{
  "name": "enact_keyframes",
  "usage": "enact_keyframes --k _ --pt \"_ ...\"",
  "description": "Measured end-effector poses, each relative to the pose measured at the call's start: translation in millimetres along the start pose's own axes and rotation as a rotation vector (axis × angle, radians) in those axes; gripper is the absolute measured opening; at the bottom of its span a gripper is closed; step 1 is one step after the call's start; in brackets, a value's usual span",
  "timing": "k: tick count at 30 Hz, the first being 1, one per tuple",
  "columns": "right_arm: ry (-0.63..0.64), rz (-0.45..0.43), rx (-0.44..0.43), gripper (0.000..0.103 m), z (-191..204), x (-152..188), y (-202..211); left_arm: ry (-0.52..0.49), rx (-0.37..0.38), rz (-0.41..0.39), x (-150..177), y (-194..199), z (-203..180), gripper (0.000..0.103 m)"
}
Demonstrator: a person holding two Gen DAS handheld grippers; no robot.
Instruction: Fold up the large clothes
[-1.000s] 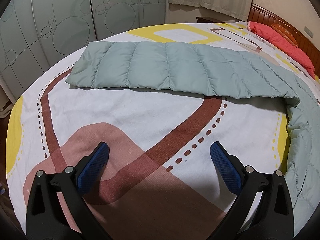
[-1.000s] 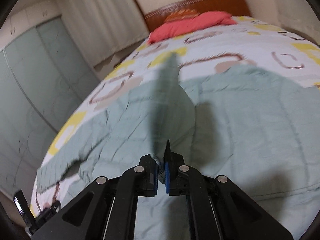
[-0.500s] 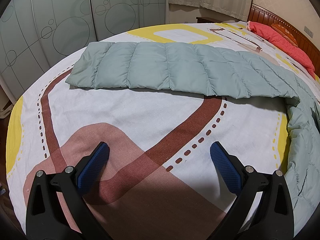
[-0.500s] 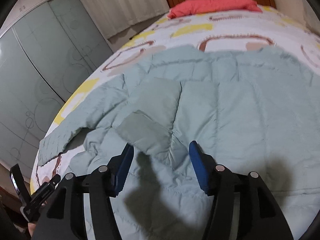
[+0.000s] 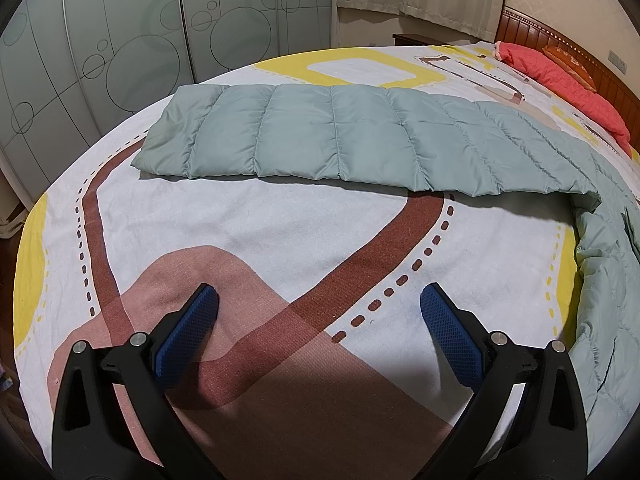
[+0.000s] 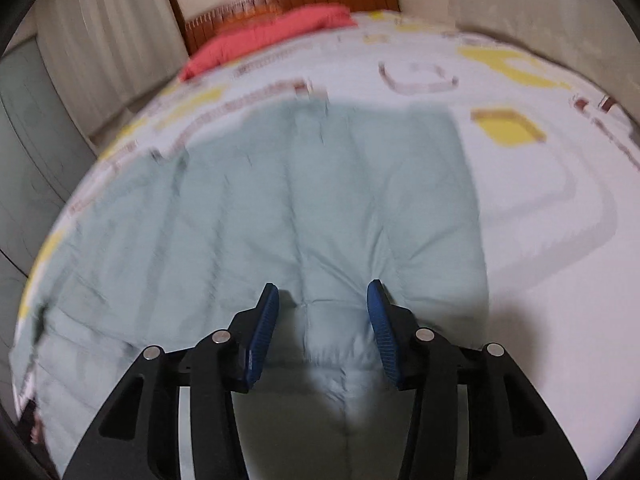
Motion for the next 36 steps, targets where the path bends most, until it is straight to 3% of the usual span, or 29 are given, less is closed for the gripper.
enact_keyframes --k 5,11,16,19,22,24,27,29,36 --pt "0.029 0.013 0.016 0.047 12 -16 1 -0.001 -0.002 -0.001 0 0 -1 0.101" --pt "-0.008 -0.065 0.048 0.047 2 -59 1 -0.001 -0.003 -0.002 0 0 0 0.101" --pt "-0.021 -0.016 0.120 0.048 -12 -61 -44 -0.002 -0.003 -0.002 0 0 0 0.101" --pt "0.026 -0.001 0.167 0.049 1 -69 -39 -0.001 -0.003 -0.002 0 0 -1 0.101" --pt "0.002 -0.045 0.104 0.049 18 -73 -25 -0.003 -0.005 -0.002 0 0 -1 0.101" --pt "0.031 -0.056 0.086 0.057 32 -72 -27 -0.002 -0.003 -0.002 0 0 -1 0.101" --pt "0.055 0.005 0.064 0.063 50 -62 -55 -0.002 -0.004 -0.003 0 0 -1 0.101" --pt "0.097 -0.001 0.101 0.063 58 -59 -65 -0.002 -0.004 -0.003 0 0 -1 0.101" --pt "0.055 -0.046 0.079 0.063 57 -46 -15 -0.002 -0.004 -0.005 0 -1 0 0.101"
Point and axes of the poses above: each gripper's, at about its wrist camera, not at the fingertips, and y roughly against the way its jaws point, z to its left, x to its underside, the point moved 1 cm from there along -y, roughly the way its jaws point, and after that the axes turned 3 degrees about -x, right-handed, at the moved point
